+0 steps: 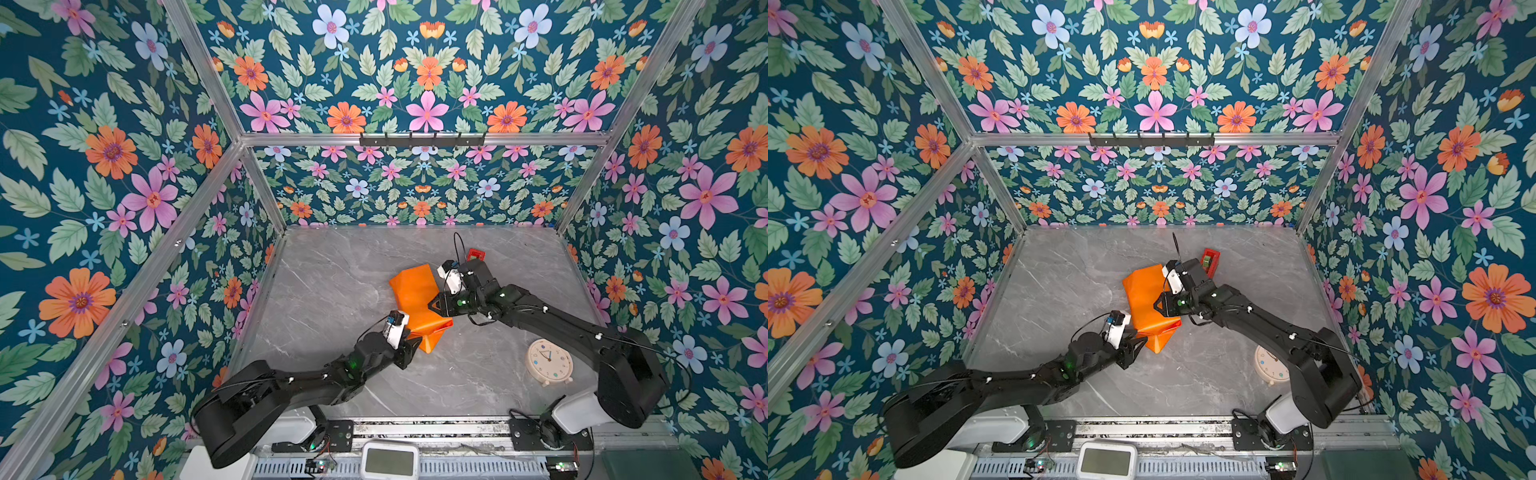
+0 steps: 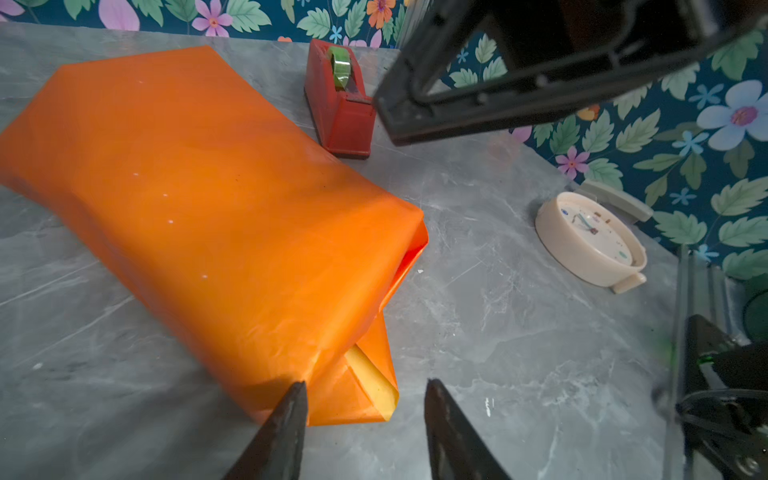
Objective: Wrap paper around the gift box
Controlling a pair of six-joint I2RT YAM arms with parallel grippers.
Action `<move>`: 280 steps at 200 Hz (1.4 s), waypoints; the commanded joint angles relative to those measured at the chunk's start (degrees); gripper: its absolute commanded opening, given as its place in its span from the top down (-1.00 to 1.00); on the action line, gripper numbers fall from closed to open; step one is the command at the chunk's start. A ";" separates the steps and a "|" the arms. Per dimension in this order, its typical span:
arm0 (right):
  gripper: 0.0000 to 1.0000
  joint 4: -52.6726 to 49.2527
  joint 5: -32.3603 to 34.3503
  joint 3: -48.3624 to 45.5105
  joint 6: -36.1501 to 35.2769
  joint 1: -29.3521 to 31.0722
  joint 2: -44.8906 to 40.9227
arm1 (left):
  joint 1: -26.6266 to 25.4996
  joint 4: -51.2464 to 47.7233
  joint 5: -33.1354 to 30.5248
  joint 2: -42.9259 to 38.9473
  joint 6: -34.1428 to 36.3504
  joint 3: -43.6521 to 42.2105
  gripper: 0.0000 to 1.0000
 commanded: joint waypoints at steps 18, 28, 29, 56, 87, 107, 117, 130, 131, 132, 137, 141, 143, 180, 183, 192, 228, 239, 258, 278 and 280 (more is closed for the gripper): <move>0.12 -2.79 0.94 -7.14 3.94 -4.85 -5.56 | 7.66 -9.09 2.84 -5.06 -12.18 0.65 -0.19; 0.09 -1.38 0.06 -9.16 5.26 -6.01 -5.70 | 10.74 -9.28 5.16 -4.10 -15.74 1.53 -0.24; 0.09 -1.19 0.00 -9.34 5.47 -6.08 -5.66 | 11.01 -9.26 5.36 -3.97 -16.08 1.62 -0.24; 0.07 3.61 -2.39 -11.68 8.48 -6.42 -3.21 | 14.41 -8.27 9.48 1.01 -20.68 5.56 -0.34; 0.09 10.01 -5.55 -12.09 11.37 -6.02 1.32 | 16.13 -6.94 12.42 7.44 -22.25 9.64 -0.36; 0.10 12.37 -6.49 -11.88 12.37 -5.06 3.02 | 18.02 -6.49 13.36 8.52 -22.12 10.16 -0.41; 0.11 13.74 -7.53 -11.67 13.00 -4.64 3.73 | 19.00 -7.08 12.78 7.50 -21.03 10.06 -0.44; 0.11 14.65 -8.55 -11.25 13.31 -4.09 4.12 | 19.53 -9.86 10.22 4.47 -17.64 9.84 -0.51; 0.11 14.60 -8.62 -11.22 13.32 -4.06 4.09 | 19.54 -10.25 9.96 4.18 -17.29 9.86 -0.52; 0.11 14.54 -8.65 -11.25 13.32 -4.05 4.07 | 19.54 -10.62 9.65 3.91 -16.90 9.87 -0.52; 0.11 14.35 -8.72 -11.10 13.16 -4.03 3.86 | 19.54 -12.27 8.36 2.53 -15.20 10.02 -0.56; 0.11 13.82 -8.46 -11.02 12.90 -4.05 3.54 | 19.54 -13.36 7.38 1.44 -13.71 10.13 -0.58; 0.11 13.50 -8.14 -11.01 12.71 -4.09 3.36 | 19.54 -13.94 7.00 0.91 -13.00 10.19 -0.59; 0.07 7.37 -2.35 -13.69 9.46 -5.01 -2.75 | 17.75 -20.42 5.16 -5.48 2.00 13.04 -0.66; 0.08 7.35 -2.35 -14.14 9.41 -5.21 -3.15 | 17.31 -20.66 5.23 -5.58 3.54 13.42 -0.66; 0.07 7.05 -1.93 -15.21 9.17 -5.37 -4.27 | 15.48 -20.62 6.29 -5.47 9.44 14.25 -0.67; 0.07 3.98 1.27 -17.35 6.41 -5.45 -6.55 | 8.50 -33.70 3.86 -2.65 36.68 20.98 -0.75; 0.05 4.55 1.34 -18.37 6.38 -5.46 -6.99 | 8.54 -39.54 3.52 -0.48 44.71 23.76 -0.78; 0.02 5.66 0.21 -19.97 6.83 -5.60 -7.18 | 8.34 -44.61 4.25 3.61 50.16 27.37 -0.82; -0.03 6.79 -0.81 -22.16 8.50 -5.59 -7.99 | 8.04 -50.18 5.20 7.13 57.34 31.29 -0.86; -0.03 6.93 -0.96 -22.48 8.69 -5.62 -8.09 | 8.03 -50.36 5.25 7.36 57.98 31.43 -0.87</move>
